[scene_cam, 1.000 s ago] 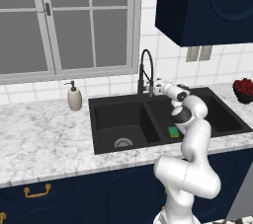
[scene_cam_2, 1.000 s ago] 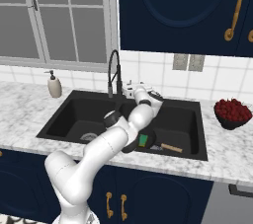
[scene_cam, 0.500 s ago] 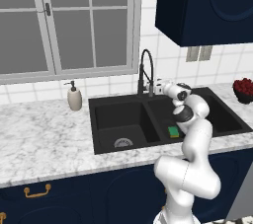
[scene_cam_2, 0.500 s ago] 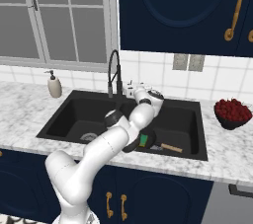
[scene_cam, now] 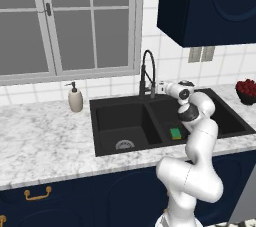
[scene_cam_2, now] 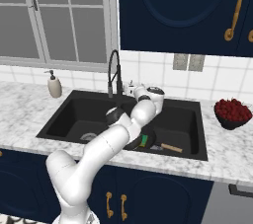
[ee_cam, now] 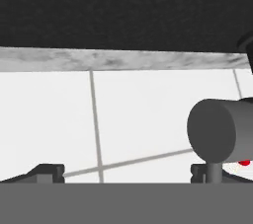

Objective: Pick the pan and sponge and place them into the sink. Then turn on the water.

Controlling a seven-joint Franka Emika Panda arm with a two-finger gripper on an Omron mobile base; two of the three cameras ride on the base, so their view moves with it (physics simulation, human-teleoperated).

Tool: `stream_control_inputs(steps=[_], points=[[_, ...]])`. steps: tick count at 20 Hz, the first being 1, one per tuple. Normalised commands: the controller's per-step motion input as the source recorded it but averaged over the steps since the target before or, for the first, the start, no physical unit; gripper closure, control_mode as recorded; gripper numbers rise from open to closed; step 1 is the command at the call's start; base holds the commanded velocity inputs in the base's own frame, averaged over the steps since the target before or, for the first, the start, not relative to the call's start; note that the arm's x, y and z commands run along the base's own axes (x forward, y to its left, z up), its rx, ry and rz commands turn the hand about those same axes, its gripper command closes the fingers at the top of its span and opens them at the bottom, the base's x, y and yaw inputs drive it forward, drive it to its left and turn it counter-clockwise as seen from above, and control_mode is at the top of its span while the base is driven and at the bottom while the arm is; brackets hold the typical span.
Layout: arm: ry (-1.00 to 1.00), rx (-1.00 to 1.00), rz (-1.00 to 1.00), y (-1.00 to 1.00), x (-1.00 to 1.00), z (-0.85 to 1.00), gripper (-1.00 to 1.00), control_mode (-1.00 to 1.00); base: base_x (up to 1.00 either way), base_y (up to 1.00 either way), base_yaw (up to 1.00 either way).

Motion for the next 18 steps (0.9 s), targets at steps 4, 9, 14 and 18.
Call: stream_control_inputs(steps=[4, 9, 14, 18], points=[[0.05, 0.03, -0.04, -0.88, 0.06, 0.27, -1.0, -1.0, 0.0, 0.0, 0.0], [0.02, 0.02, -0.07, -0.8, 0.21, 0.24, -1.0, -1.0, 0.0, 0.0, 0.0], [0.0, 0.01, -0.13, -0.84, 0.49, 0.19, -1.0, -1.0, 0.0, 0.0, 0.0], [0.0, 0.06, -0.15, -0.99, 0.38, 0.14, -1.0, -1.0, 0.0, 0.0, 0.0]])
